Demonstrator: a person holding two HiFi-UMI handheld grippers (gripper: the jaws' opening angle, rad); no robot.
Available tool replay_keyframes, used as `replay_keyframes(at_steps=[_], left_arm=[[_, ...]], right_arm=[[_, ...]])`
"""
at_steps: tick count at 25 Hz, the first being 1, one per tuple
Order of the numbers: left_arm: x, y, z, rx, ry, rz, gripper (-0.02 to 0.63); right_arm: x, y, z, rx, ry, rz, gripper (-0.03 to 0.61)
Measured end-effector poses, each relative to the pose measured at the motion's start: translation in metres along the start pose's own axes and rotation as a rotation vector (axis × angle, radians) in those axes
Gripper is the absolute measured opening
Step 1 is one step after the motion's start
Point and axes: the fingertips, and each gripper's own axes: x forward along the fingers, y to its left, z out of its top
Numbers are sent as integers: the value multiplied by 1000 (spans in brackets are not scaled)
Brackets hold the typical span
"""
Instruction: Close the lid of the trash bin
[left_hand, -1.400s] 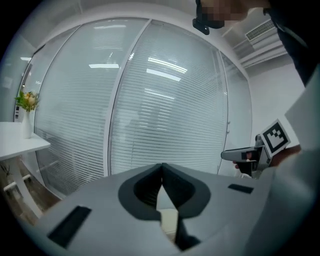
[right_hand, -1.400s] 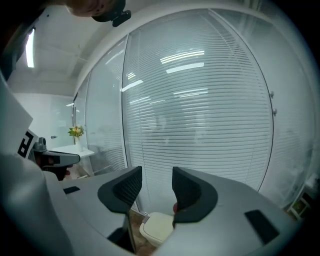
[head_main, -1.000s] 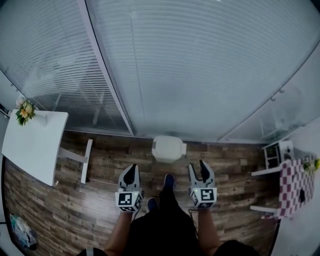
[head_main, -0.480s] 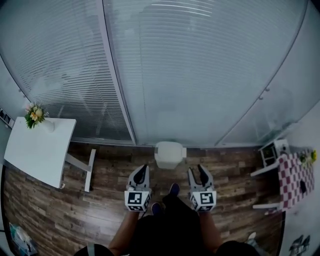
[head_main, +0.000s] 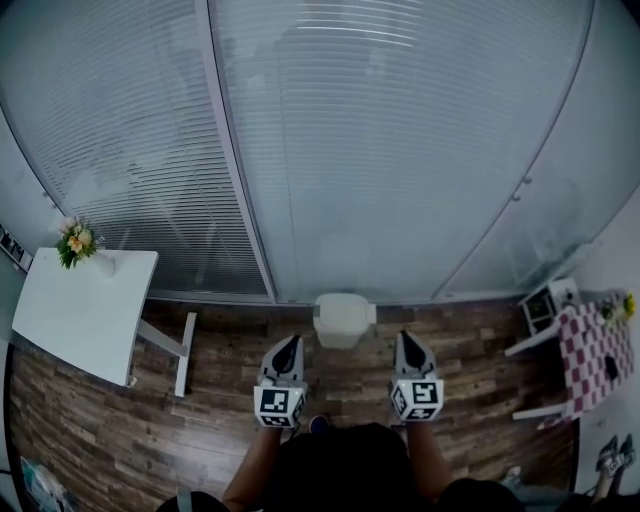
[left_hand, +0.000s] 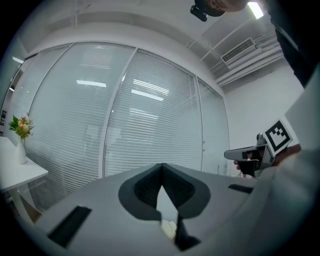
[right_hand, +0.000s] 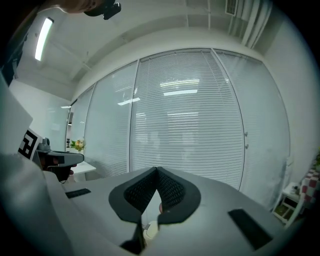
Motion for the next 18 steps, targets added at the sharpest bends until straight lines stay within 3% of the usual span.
replay_keyframes(at_steps=[5, 18], left_arm=[[-2, 2, 3, 14, -3, -2, 8], [-8, 3, 13, -4, -44, -21, 8]], right_arm=[[-1, 7, 10, -54, -21, 4, 3], [-8, 9, 18, -58, -13, 18, 3]])
